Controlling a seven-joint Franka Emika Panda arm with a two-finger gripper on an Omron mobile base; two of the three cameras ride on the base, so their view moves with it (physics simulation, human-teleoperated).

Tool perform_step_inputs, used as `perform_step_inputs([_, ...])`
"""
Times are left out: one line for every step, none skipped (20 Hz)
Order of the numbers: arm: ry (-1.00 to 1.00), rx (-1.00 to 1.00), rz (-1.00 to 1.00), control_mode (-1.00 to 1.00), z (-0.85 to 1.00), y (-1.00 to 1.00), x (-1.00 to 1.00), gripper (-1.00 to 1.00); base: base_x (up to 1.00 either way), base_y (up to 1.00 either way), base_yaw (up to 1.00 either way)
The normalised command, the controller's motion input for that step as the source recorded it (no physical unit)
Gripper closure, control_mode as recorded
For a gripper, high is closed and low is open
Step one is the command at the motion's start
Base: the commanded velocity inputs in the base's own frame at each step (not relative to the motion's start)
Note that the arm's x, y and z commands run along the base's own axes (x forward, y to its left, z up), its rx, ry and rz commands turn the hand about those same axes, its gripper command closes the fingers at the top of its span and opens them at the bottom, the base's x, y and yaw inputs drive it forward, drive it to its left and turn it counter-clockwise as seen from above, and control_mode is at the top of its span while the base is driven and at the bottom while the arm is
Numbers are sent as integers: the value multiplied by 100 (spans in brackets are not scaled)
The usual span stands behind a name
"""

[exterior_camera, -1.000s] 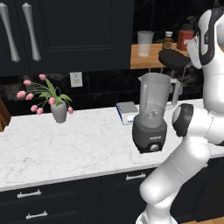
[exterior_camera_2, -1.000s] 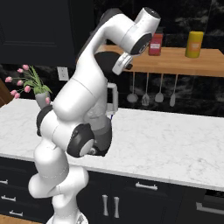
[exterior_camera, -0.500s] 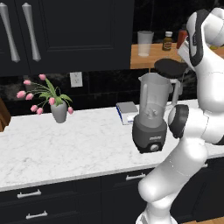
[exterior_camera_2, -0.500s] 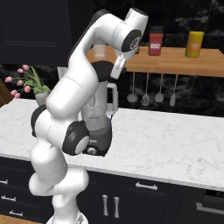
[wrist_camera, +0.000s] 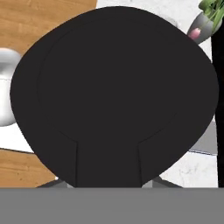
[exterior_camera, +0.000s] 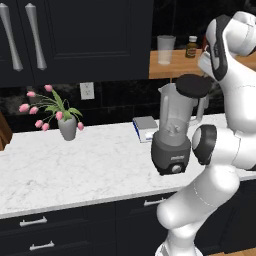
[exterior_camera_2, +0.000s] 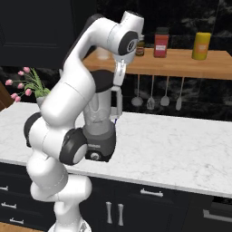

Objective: Close the lid blender by securely placing the lid on top.

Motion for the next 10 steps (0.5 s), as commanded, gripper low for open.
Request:
perform_step_inputs([0, 0, 0, -100, 0, 34, 2, 100, 0, 0, 0])
perform_step_inputs([0, 0, 0, -100, 0, 30, 4, 100, 0, 0, 0])
perform_step_inputs([0, 0, 0, -100, 0, 31, 3, 100, 0, 0, 0])
perform_step_inputs([0, 0, 0, -100, 0, 29, 6, 100, 0, 0, 0])
perform_step_inputs([0, 0, 0, -100, 0, 23, 15, 100, 0, 0, 0])
perform_step_inputs([0, 0, 0, -100, -3, 19, 17, 100, 0, 0, 0])
perform_step_inputs([0, 0, 0, -100, -10, 18, 18, 100, 0, 0, 0])
perform_step_inputs([0, 0, 0, -100, -12, 13, 23, 100, 0, 0, 0])
perform_step_inputs([0, 0, 0, -100, -15, 6, 23, 100, 0, 0, 0])
perform_step_inputs([-1, 0, 0, -100, -14, 0, 20, 100, 0, 0, 0])
